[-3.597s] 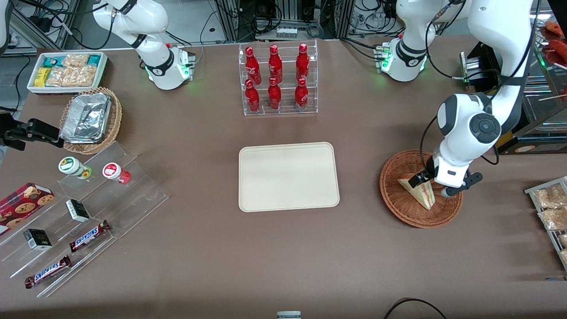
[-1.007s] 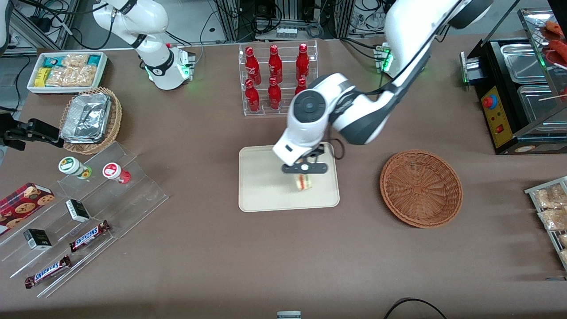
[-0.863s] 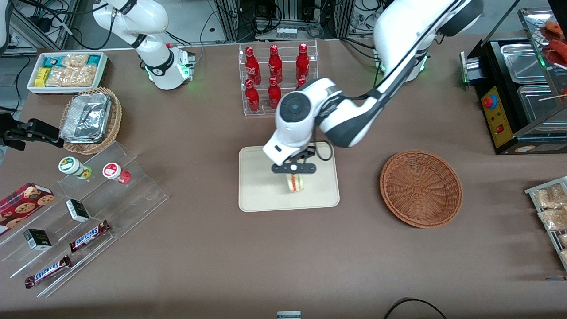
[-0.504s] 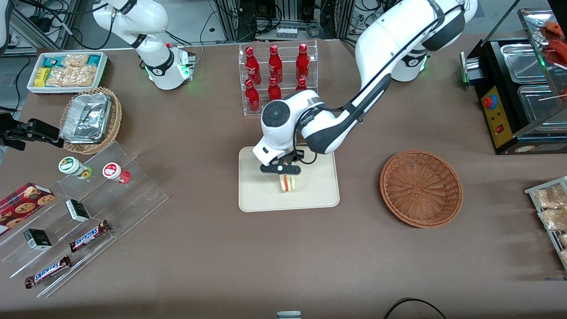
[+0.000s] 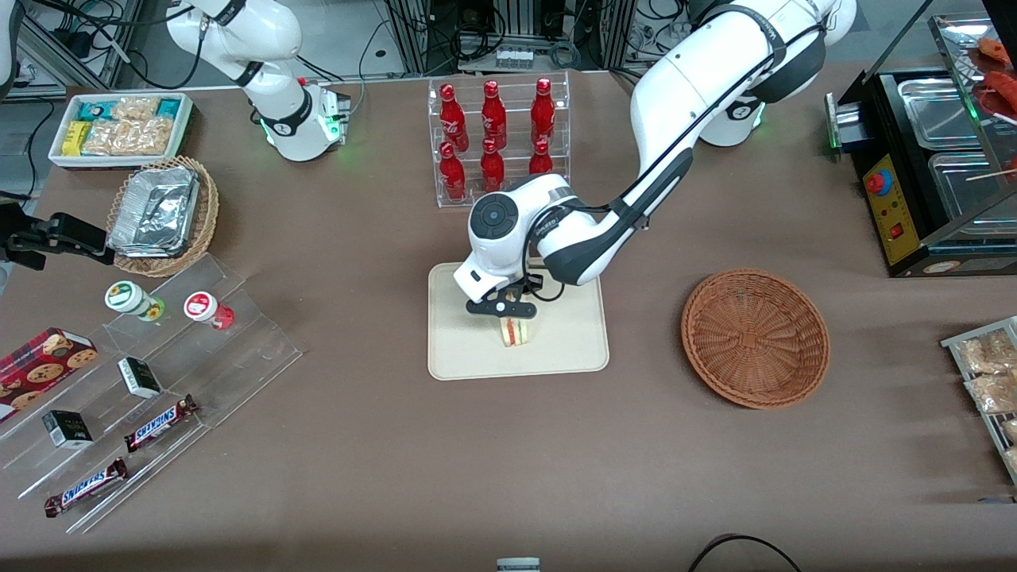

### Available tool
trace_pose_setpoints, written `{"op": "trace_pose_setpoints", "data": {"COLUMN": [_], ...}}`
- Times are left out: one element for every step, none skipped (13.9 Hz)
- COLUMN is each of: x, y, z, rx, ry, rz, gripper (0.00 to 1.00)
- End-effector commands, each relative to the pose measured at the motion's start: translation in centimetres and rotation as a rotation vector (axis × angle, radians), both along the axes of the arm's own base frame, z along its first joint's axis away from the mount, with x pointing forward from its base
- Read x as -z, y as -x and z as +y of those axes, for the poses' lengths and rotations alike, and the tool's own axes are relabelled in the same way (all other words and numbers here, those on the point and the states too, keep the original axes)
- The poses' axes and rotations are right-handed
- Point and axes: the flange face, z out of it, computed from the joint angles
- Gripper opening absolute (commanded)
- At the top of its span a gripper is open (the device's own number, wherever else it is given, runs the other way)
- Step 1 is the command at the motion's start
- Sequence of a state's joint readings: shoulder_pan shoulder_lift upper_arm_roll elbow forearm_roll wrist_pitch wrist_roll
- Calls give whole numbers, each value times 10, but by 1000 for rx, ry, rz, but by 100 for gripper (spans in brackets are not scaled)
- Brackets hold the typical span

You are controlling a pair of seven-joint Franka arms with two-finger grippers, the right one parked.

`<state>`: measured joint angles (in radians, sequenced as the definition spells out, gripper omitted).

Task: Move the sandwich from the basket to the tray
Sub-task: 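Carry the sandwich with the left gripper over the cream tray, then lower the sandwich onto the tray and open the left gripper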

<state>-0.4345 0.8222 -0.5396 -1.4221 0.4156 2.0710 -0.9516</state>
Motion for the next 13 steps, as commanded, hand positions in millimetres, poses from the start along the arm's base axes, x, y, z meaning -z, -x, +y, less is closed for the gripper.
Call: {"op": "trace_pose_setpoints", "data": {"x": [-13,-21,-33,-51,-69,-92,-115,-147,-169,-186,-207,-222,-235], "y": [-7,-11,-13,-13,-14,-15,-27,-40,-45,-47,-48,-50,-52], "z": [-4,0,3,6,10,17,35,58,72,86,98,111,129], "rx": [2,-11,-23,-35,-58,-89,-143,-208,-245,-272,-287,-289,-283], "ry": [2,-1,-8,-22,-36,-44,-50,-27,-21,-36,-46,-56,-69], "rz": [-34,-41,-44,-48,-57,-65,-67,-59,-59,-60,-66,-63,-48], "gripper": [97,99,99,99,99,99,99,99,99,99,99,99,99]}}
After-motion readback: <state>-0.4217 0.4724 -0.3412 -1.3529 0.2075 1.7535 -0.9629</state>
